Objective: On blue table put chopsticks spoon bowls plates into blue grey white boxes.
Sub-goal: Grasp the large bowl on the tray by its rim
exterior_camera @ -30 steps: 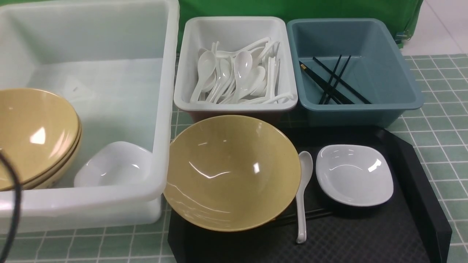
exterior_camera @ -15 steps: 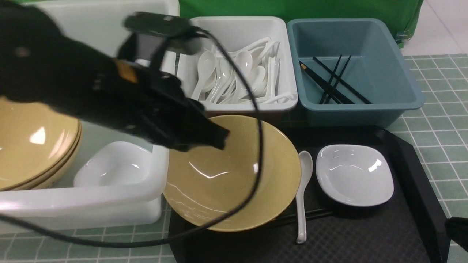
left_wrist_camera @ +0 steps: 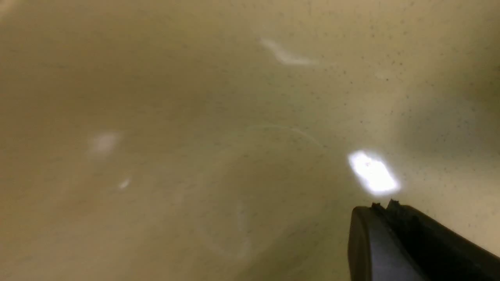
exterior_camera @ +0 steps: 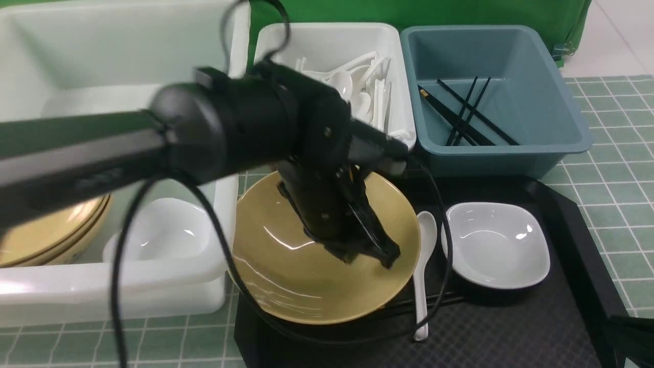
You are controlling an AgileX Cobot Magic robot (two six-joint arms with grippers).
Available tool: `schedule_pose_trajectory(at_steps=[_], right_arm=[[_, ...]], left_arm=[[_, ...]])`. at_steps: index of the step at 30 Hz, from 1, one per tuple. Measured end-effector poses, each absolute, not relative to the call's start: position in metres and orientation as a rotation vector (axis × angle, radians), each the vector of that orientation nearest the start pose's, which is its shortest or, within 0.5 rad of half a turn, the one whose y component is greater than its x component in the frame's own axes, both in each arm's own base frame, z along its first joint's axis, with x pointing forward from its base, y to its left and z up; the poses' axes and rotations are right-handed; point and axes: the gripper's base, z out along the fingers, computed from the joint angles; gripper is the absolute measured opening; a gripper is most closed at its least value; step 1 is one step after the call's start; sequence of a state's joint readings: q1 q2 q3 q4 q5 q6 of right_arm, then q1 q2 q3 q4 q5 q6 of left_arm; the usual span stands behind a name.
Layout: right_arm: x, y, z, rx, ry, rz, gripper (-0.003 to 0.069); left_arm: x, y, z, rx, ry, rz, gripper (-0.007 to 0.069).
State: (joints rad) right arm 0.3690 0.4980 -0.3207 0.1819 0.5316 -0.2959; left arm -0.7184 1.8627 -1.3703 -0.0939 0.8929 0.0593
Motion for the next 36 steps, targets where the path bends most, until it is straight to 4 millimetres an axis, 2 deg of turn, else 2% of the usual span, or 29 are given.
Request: schedule_pose_trajectory(at_steps=[4, 8, 13, 17, 18, 19, 21, 23, 24, 25, 27, 30, 33, 35, 36], right_arm=[[0.088, 0.043, 0.240, -0.593, 2.089, 0.231, 0.0047], [0.088, 0.043, 0.241, -0.588, 2.077, 0.230, 0.0048], [0.089, 0.043, 0.242, -0.590, 2.071, 0.227, 0.0048], [0.089, 0.043, 0.242, -0.590, 2.070, 0.227, 0.0048], [0.089, 0.043, 0.242, -0.590, 2.070, 0.227, 0.0048], [0.089, 0.043, 0.242, -0.590, 2.070, 0.227, 0.0048], [0.089, 0.043, 0.242, -0.592, 2.069, 0.225, 0.0051], [0.089, 0.043, 0.242, -0.594, 2.068, 0.224, 0.0052], [0.089, 0.043, 0.242, -0.594, 2.068, 0.224, 0.0054], [0.089, 0.043, 0.242, -0.594, 2.068, 0.224, 0.0054], [0.089, 0.043, 0.242, -0.594, 2.067, 0.224, 0.0055], [0.089, 0.043, 0.242, -0.597, 2.066, 0.222, 0.0059], [0.089, 0.043, 0.242, -0.600, 2.064, 0.220, 0.0062], [0.089, 0.043, 0.242, -0.603, 2.063, 0.219, 0.0065], [0.089, 0.043, 0.242, -0.605, 2.062, 0.217, 0.0067]], left_arm=[[0.278, -0.276, 0.197, 1.023, 2.745, -0.387, 0.0004], [0.269, -0.293, 0.192, 1.037, 2.741, -0.576, 0.0004], [0.258, -0.309, 0.199, 1.119, 2.682, -0.794, 0.0004], [0.266, -0.309, 0.219, 1.197, 2.655, -0.801, 0.0006], [0.275, -0.304, 0.234, 1.213, 2.654, -0.751, 0.0008], [0.276, -0.302, 0.235, 1.219, 2.665, -0.731, 0.0008], [0.293, -0.289, 0.255, 1.203, 2.692, -0.557, 0.0025], [0.304, -0.280, 0.267, 1.181, 2.689, -0.425, 0.0049], [0.311, -0.273, 0.275, 1.147, 2.691, -0.325, 0.0080], [0.312, -0.271, 0.275, 1.143, 2.695, -0.308, 0.0085], [0.323, -0.260, 0.283, 1.071, 2.687, -0.137, 0.0174], [0.330, -0.253, 0.281, 1.021, 2.691, -0.033, 0.0269], [0.336, -0.251, 0.269, 0.980, 2.712, 0.044, 0.0378], [0.339, -0.251, 0.262, 0.971, 2.720, 0.073, 0.0417], [0.342, -0.252, 0.251, 0.960, 2.739, 0.110, 0.0446]])
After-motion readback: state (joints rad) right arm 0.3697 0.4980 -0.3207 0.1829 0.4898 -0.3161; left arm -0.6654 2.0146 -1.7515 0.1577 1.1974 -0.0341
